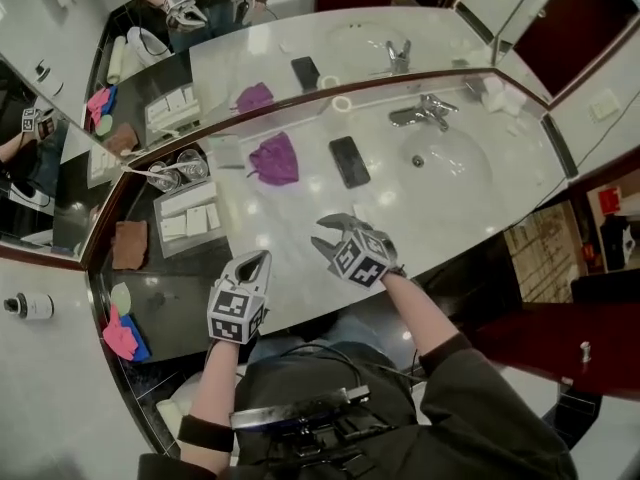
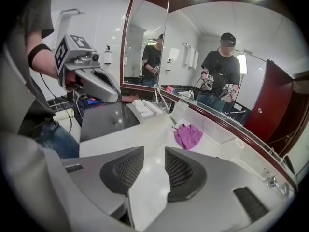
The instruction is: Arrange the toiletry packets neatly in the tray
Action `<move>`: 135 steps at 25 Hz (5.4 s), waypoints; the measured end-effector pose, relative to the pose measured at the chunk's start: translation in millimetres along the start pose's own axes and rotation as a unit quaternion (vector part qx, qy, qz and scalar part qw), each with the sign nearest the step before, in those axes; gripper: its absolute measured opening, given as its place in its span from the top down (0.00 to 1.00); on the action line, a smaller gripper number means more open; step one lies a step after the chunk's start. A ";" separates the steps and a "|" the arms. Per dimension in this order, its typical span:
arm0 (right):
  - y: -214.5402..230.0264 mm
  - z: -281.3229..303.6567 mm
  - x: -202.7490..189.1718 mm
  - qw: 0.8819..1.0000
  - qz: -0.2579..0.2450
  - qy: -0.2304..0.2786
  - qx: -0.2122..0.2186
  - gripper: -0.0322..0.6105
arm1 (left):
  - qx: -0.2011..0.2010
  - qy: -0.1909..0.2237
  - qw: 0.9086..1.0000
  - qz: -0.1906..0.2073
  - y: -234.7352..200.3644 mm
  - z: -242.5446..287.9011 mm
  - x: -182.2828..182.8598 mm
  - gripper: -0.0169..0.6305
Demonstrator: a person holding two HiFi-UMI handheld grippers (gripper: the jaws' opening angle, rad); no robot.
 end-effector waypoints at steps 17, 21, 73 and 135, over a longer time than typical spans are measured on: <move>85.2 7.9 -163.4 0.948 -0.177 -0.225 0.140 0.28 | -0.014 -0.039 0.999 0.003 85.0 104.4 9.1 0.97; 95.9 23.3 -181.9 0.935 -0.187 -0.246 0.175 0.28 | -0.012 -0.048 0.999 -0.006 90.4 113.8 9.7 0.97; -54.6 51.8 74.5 0.974 -0.163 -0.015 0.154 0.43 | 0.097 -0.023 0.994 -0.050 -75.9 -27.3 -33.7 0.97; -23.9 218.8 154.0 0.944 -0.233 -0.128 0.194 0.46 | 0.135 -0.020 0.985 -0.107 -212.7 -36.8 -79.9 0.97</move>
Point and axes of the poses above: the fingertips, and each gripper's own axes: z forward along the fingers, y to its right, x out of its top, the point moved 3 cm from there along -z, backward along the fingers, and after that the axes turned 9 degrees about x, right-handed, at the moved point
